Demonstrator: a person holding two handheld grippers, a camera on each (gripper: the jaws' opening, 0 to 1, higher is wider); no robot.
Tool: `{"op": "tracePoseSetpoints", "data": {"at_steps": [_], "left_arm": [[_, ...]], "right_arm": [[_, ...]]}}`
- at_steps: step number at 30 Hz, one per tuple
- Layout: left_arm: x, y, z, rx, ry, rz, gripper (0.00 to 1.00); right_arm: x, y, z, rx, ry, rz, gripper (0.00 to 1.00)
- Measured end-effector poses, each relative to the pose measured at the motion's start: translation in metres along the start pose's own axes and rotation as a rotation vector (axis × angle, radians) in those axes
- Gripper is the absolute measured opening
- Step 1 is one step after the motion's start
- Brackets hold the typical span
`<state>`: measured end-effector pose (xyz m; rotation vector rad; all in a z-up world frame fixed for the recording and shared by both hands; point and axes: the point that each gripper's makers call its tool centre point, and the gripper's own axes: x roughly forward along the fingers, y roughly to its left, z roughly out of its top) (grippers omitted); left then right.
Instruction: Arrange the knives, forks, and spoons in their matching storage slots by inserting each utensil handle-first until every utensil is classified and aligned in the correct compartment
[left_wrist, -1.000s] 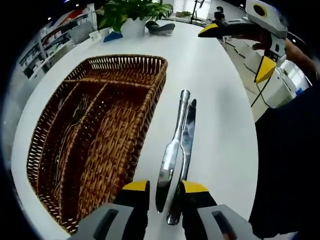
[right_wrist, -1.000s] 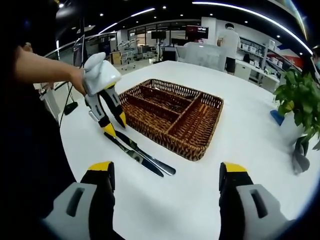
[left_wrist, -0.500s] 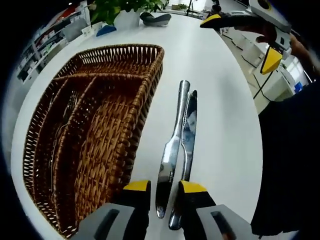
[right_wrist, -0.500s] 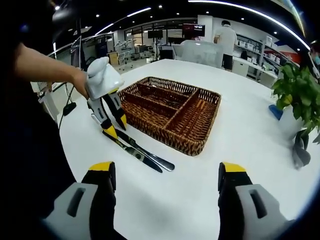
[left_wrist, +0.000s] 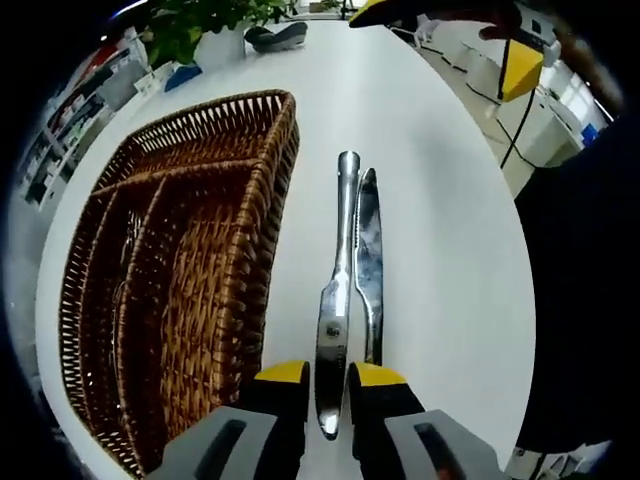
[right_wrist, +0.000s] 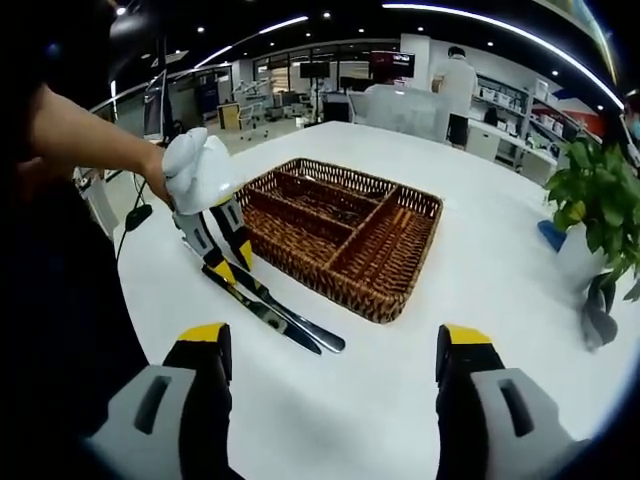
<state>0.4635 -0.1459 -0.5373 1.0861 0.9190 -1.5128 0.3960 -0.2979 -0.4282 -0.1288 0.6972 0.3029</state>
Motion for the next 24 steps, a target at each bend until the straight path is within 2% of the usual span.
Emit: {"op": "tracePoseSetpoints", "data": {"at_steps": [4,10,15,24], "left_arm": [[0.0006,-0.0037,-0.0011,0.049,0.006,0.023,0.19],[-0.0001,-0.0036,-0.001,0.05,0.001,0.029,0.19],[0.0021,-0.006,-0.0003,0.078,0.002,0.056,0.11],[0.0022,-0.0041,-0.0008,0.045,-0.014,0.041,0.1]], "right_arm": [[0.0006,0.0008,0.0014,0.0,-0.004,0.0,0.86],[0.0016,0.0037,-0.0022,-0.005,0.01,0.008,0.86],[0.0017,0.0032,-0.0025,-0.01,0.012,0.008,0.86],[0.0015,-0.0002,-0.0026,-0.018,0.013,0.006,0.86]]}}
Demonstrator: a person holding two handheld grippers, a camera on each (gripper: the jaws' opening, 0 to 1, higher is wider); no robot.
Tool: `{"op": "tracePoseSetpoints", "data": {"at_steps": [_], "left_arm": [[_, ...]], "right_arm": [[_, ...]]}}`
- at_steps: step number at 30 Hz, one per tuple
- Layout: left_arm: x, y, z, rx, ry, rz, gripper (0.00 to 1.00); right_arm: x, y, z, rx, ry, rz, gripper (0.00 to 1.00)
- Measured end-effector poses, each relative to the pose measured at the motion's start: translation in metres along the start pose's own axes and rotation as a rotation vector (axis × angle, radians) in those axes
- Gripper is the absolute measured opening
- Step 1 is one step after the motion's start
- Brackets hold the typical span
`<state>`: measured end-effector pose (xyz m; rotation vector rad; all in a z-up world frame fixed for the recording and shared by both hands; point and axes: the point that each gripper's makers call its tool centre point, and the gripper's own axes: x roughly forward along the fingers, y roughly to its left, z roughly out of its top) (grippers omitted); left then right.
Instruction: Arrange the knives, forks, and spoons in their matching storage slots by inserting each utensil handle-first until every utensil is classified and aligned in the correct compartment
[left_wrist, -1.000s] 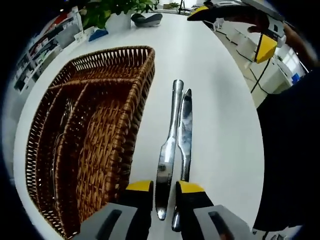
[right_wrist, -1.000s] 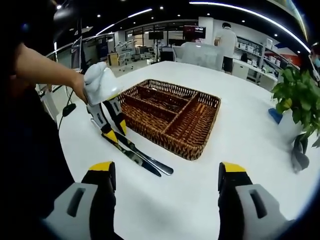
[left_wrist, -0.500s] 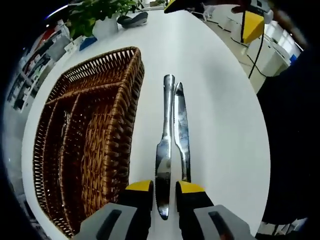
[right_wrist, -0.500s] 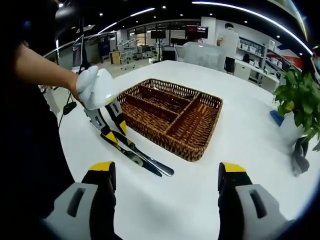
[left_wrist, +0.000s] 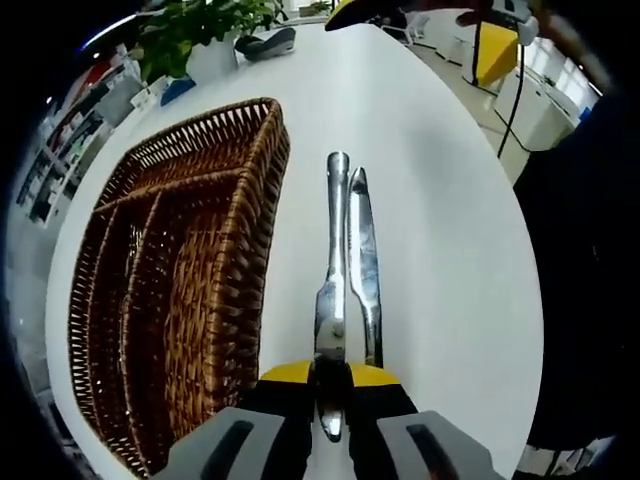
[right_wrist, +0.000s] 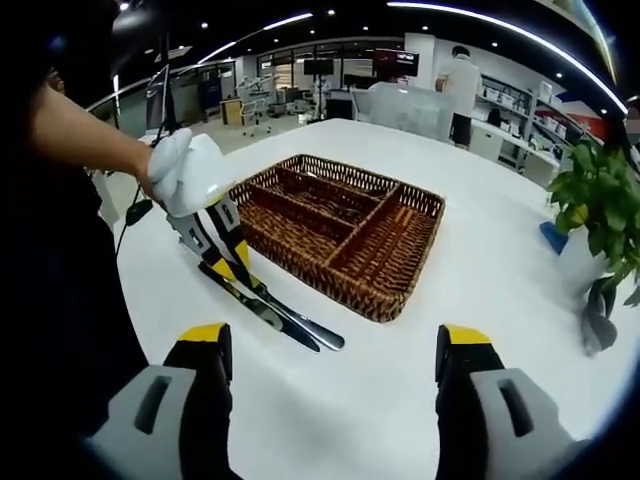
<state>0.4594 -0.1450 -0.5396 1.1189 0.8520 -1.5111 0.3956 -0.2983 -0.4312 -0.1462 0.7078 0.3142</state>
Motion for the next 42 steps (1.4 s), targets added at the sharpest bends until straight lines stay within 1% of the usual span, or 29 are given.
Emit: {"op": "tracePoseSetpoints", "data": {"at_steps": [4,5,7,10,12,13,15,18,22,23,24,26,31,37,39,42], "left_arm": [[0.0,-0.001,0.0,-0.006,0.0,-0.018,0.1],[-0.001,-0.001,-0.001,0.006,0.004,-0.018,0.1],[-0.001,-0.002,0.0,0.004,0.003,-0.025,0.1],[-0.001,-0.002,0.0,0.011,-0.001,-0.029,0.1],[-0.002,-0.002,0.0,0.011,-0.005,-0.034,0.1],[-0.003,-0.002,0.0,0.015,-0.008,-0.034,0.1],[-0.004,-0.002,0.001,0.016,-0.012,-0.035,0.1],[-0.008,-0.002,0.002,0.019,-0.019,-0.035,0.1],[-0.011,-0.002,0.003,0.025,-0.022,-0.036,0.1],[-0.012,-0.002,0.004,0.027,-0.023,-0.036,0.1],[-0.013,-0.003,0.004,0.028,-0.022,-0.04,0.1],[-0.016,-0.003,0.005,0.034,-0.018,-0.043,0.1],[-0.02,-0.003,0.005,0.04,-0.01,-0.042,0.1],[-0.025,-0.005,0.007,0.044,0.0,-0.047,0.1],[-0.026,-0.005,0.008,0.046,0.003,-0.048,0.1],[-0.028,-0.007,0.009,0.045,0.014,-0.051,0.1]], "right_arm": [[-0.001,-0.002,0.001,-0.013,-0.003,0.007,0.83],[0.0,-0.002,0.001,-0.018,-0.004,0.012,0.82],[0.002,0.0,0.001,-0.041,-0.003,0.032,0.79],[0.007,0.003,0.0,-0.087,0.004,0.071,0.74],[0.012,0.009,0.0,-0.141,0.01,0.114,0.7],[0.014,0.011,0.0,-0.156,0.01,0.123,0.68],[0.018,0.014,0.0,-0.189,0.018,0.145,0.67],[0.025,0.018,0.003,-0.212,0.009,0.18,0.62],[0.039,0.029,0.001,-0.272,0.02,0.245,0.56],[0.041,0.032,0.0,-0.282,0.022,0.259,0.52],[0.046,0.036,-0.001,-0.308,0.03,0.285,0.5],[0.053,0.042,-0.003,-0.36,0.035,0.314,0.47],[0.066,0.05,-0.006,-0.41,0.048,0.359,0.38],[0.082,0.061,-0.012,-0.474,0.075,0.423,0.31],[0.085,0.063,-0.013,-0.51,0.077,0.436,0.29],[0.09,0.071,-0.013,-0.519,0.075,0.477,0.25]]}}
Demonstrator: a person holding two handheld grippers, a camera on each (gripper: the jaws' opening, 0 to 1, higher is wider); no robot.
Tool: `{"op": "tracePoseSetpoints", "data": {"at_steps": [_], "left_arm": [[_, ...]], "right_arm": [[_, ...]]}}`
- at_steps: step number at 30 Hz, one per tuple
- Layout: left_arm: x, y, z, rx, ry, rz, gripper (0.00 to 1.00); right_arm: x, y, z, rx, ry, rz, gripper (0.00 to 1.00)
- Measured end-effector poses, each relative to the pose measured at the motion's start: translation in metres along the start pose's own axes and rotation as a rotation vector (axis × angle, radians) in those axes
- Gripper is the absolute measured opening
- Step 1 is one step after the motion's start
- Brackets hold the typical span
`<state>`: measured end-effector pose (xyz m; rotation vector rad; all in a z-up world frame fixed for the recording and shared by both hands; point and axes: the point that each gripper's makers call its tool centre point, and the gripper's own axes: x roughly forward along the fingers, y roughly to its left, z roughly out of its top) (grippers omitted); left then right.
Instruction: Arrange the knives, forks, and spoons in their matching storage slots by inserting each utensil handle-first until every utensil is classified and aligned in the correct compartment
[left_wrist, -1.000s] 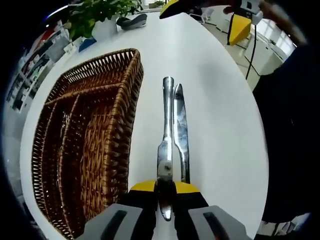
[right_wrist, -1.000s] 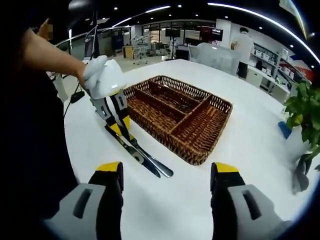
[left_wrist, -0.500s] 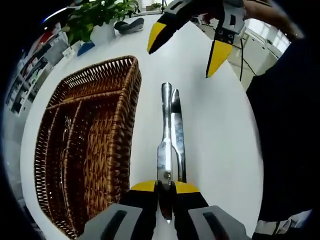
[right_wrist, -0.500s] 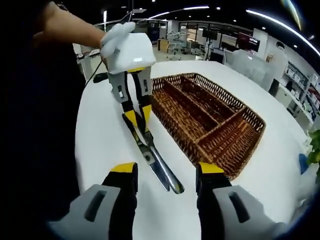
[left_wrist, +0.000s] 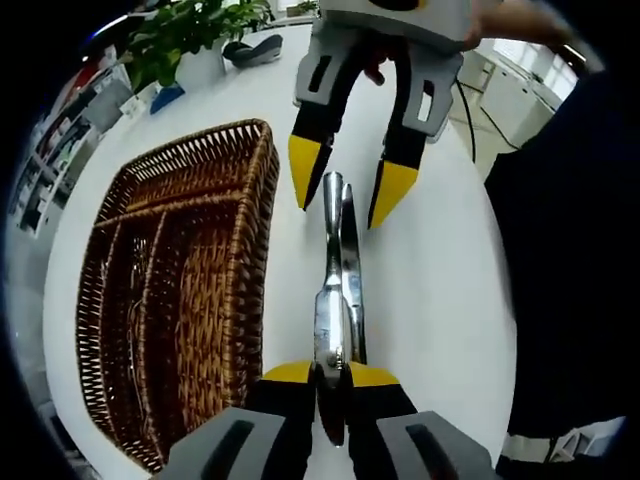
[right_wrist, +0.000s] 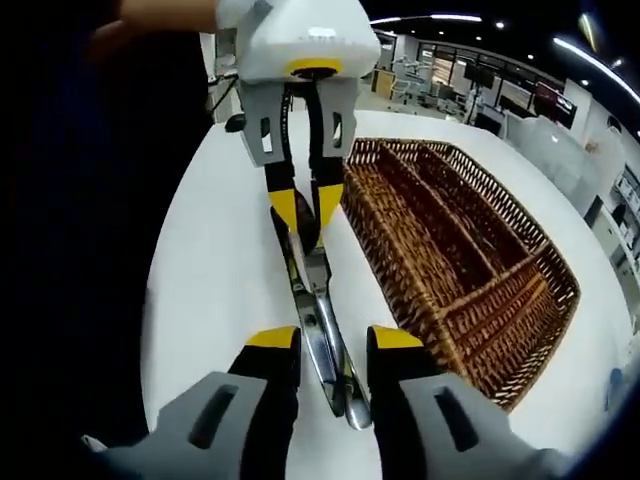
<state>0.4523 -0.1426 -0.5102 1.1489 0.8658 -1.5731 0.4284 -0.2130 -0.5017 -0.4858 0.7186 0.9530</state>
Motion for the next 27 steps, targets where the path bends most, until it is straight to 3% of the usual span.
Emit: {"op": "tracePoseSetpoints", "data": {"at_steps": [11,18,22,27], "left_arm": [[-0.009,0.0,0.007,0.01,0.015,-0.002,0.1],[-0.012,0.0,0.01,0.011,0.019,-0.005,0.1],[-0.013,0.002,0.011,0.019,0.029,0.004,0.1],[-0.014,0.003,0.011,0.017,0.023,0.002,0.1]], "right_arm": [[0.021,0.007,0.003,-0.054,0.01,0.08,0.16],[0.028,0.004,0.0,-0.101,0.019,0.083,0.09],[0.028,0.004,0.002,-0.163,-0.003,0.087,0.07],[0.027,0.005,0.002,-0.18,-0.007,0.097,0.06]]}}
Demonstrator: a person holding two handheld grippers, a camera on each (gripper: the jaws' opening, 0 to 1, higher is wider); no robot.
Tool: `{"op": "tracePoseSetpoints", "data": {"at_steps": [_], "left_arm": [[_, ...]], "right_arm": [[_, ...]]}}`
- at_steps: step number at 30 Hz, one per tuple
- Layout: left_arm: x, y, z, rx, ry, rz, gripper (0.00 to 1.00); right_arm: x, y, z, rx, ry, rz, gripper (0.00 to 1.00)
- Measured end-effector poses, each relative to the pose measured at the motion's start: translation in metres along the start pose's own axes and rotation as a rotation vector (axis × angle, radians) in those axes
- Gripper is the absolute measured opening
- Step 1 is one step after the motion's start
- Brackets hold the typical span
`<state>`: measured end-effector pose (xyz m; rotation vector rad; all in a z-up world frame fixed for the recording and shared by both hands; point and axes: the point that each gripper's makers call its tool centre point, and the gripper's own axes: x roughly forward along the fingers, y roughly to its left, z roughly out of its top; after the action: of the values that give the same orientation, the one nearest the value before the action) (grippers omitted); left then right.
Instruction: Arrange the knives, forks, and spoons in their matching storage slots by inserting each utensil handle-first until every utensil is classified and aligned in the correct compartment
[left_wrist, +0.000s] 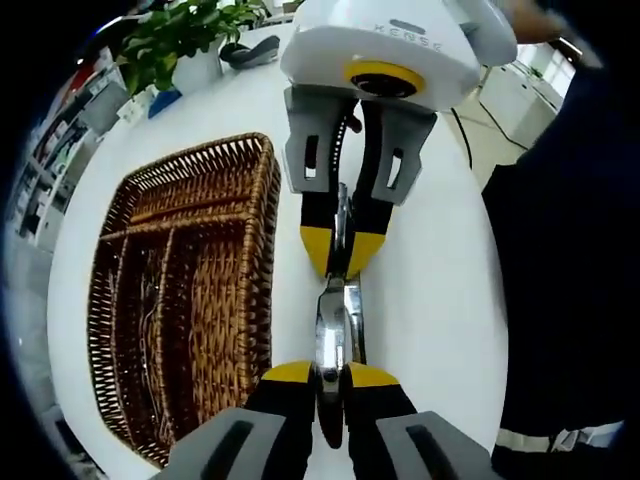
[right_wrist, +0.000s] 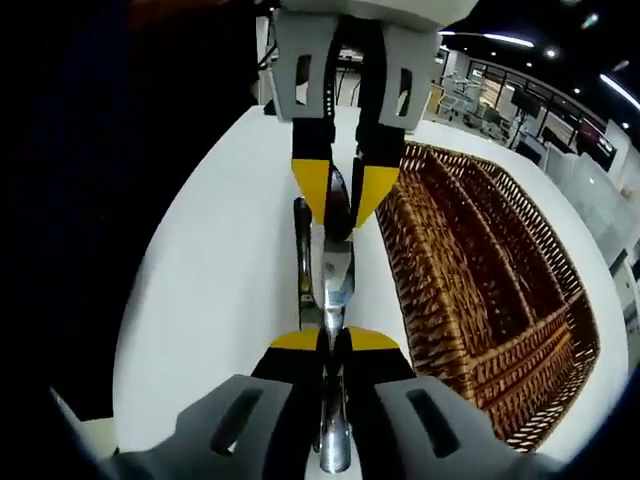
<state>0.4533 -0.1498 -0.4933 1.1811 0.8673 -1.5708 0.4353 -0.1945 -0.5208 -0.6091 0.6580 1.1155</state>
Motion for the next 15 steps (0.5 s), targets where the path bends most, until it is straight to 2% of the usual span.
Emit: {"op": "tracePoseSetpoints", "data": {"at_steps": [7,15], "left_arm": [[-0.0009,-0.0015,0.0007,-0.002,-0.009,-0.017,0.1],[-0.0085,-0.0005,-0.0002,0.0,-0.037,-0.028,0.11]], "right_arm": [[-0.0013,0.0011,0.0004,-0.029,0.0,0.0,0.05],[-0.0074,-0.0022,0.0094,-0.043,0.006,-0.012,0.04]]}}
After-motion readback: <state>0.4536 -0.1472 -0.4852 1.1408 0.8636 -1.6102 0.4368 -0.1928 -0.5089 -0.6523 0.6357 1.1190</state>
